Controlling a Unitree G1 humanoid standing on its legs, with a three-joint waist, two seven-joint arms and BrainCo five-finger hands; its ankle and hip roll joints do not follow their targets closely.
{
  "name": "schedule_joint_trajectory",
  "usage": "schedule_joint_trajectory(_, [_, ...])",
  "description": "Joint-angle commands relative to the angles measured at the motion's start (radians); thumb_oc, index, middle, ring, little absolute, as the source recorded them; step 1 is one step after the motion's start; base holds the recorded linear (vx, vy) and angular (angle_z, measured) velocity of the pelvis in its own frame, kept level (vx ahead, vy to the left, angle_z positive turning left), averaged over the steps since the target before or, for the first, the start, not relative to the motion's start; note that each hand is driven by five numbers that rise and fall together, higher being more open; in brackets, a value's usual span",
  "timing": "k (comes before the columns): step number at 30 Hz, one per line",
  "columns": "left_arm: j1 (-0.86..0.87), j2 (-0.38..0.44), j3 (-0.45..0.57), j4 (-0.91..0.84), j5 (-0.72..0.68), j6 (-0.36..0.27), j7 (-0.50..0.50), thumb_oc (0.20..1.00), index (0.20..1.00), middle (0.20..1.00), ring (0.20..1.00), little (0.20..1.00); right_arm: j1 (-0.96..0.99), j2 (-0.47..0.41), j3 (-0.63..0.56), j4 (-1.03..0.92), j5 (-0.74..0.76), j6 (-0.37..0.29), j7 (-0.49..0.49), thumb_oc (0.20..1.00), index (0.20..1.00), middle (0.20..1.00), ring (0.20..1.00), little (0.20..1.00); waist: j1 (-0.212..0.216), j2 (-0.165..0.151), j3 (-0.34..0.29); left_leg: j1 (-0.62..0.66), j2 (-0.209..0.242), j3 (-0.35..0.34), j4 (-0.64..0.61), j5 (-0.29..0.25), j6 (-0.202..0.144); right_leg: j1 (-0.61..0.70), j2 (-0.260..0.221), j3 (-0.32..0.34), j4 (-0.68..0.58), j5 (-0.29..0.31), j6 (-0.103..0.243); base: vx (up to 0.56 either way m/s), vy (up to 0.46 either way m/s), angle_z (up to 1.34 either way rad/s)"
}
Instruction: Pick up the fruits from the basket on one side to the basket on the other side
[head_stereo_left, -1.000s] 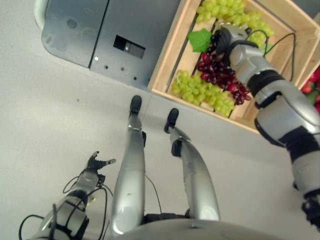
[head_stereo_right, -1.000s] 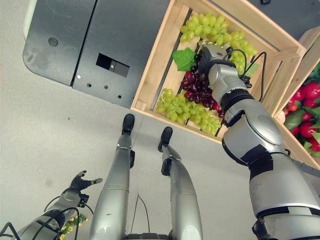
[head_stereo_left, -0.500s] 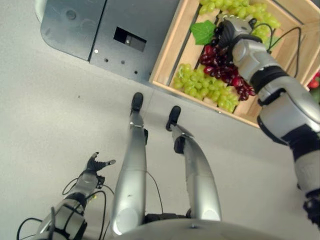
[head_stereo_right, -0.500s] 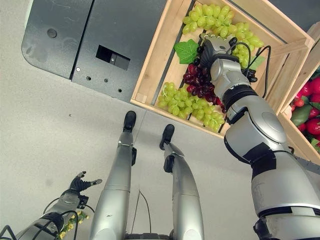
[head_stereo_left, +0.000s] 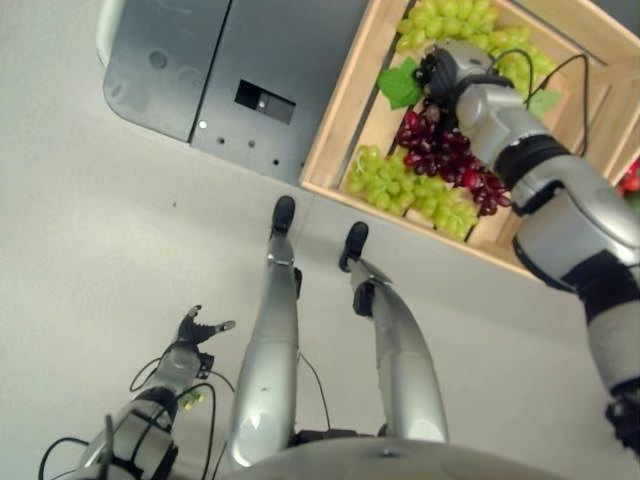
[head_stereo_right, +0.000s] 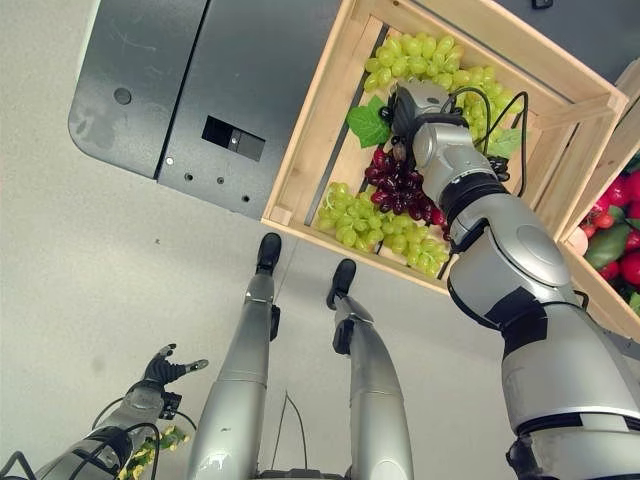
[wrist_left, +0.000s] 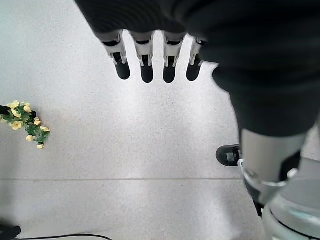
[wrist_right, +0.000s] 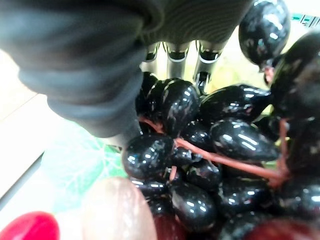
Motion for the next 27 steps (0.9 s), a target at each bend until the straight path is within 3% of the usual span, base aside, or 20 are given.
schedule_joint_trajectory(1, [0.021, 0.002, 0.030, 0.024, -0.012, 0.005, 0.016, 1.000, 1.000, 1.000, 1.000, 1.000, 0.011, 0.015, 0.002, -0.020, 0.000, -0.042, 0.021, 0.200, 0.200, 0.200, 0.200, 0.200, 0.005, -0.008, 0.068, 0.042, -0.047, 0.026, 0.015, -0.026, 0.049, 0.057, -0.027, -0.008, -0.058, 0.079, 0.092, 0.00, 0.000, 0.00])
schedule_joint_trajectory(6, [0.025, 0.002, 0.032, 0.024, -0.005, 0.007, 0.013, 1.000, 1.000, 1.000, 1.000, 1.000, 0.021, 0.005, -0.003, -0.044, 0.009, -0.045, 0.021, 0.200, 0.200, 0.200, 0.200, 0.200, 0.009, -0.011, 0.068, 0.077, -0.050, 0.026, -0.005, -0.019, 0.050, 0.091, -0.028, -0.012, -0.067, 0.081, 0.093, 0.00, -0.011, 0.04])
schedule_joint_trajectory(11, [0.044, 0.005, 0.053, 0.025, -0.001, 0.005, 0.006, 1.000, 1.000, 1.000, 1.000, 1.000, 0.057, -0.036, -0.044, -0.185, 0.084, -0.065, 0.023, 0.200, 0.200, 0.200, 0.200, 0.200, 0.011, -0.021, 0.068, 0.131, -0.050, 0.024, -0.025, -0.014, 0.048, 0.145, -0.031, -0.014, -0.080, 0.082, 0.096, 0.00, -0.003, 0.03])
schedule_joint_trajectory(18, [0.094, 0.018, 0.098, -0.003, 0.025, -0.003, -0.007, 1.000, 1.000, 1.000, 1.000, 1.000, 0.167, -0.192, -0.108, -0.511, 0.175, -0.109, 0.036, 0.200, 0.200, 0.200, 0.200, 0.200, 0.005, -0.045, 0.068, 0.233, -0.050, 0.031, -0.065, -0.010, 0.047, 0.246, -0.032, -0.018, -0.109, 0.087, 0.102, 0.00, -0.001, 0.04])
schedule_joint_trajectory(19, [0.111, 0.020, 0.113, -0.015, 0.036, -0.004, -0.014, 1.000, 1.000, 1.000, 1.000, 1.000, 0.208, -0.247, -0.136, -0.603, 0.190, -0.123, 0.044, 0.200, 0.200, 0.200, 0.200, 0.200, 0.003, -0.049, 0.068, 0.267, -0.049, 0.033, -0.080, -0.009, 0.047, 0.280, -0.033, -0.017, -0.123, 0.090, 0.104, 0.00, 0.000, 0.00])
schedule_joint_trajectory(27, [0.154, 0.015, 0.148, -0.020, 0.090, -0.013, -0.036, 1.000, 1.000, 1.000, 1.000, 1.000, 0.403, -0.397, -0.292, -0.844, 0.258, -0.178, 0.059, 0.200, 0.200, 0.200, 0.200, 0.200, -0.003, -0.051, 0.051, 0.389, -0.052, 0.040, -0.141, 0.001, 0.050, 0.387, -0.037, -0.014, -0.160, 0.094, 0.113, 0.02, 0.006, 0.02])
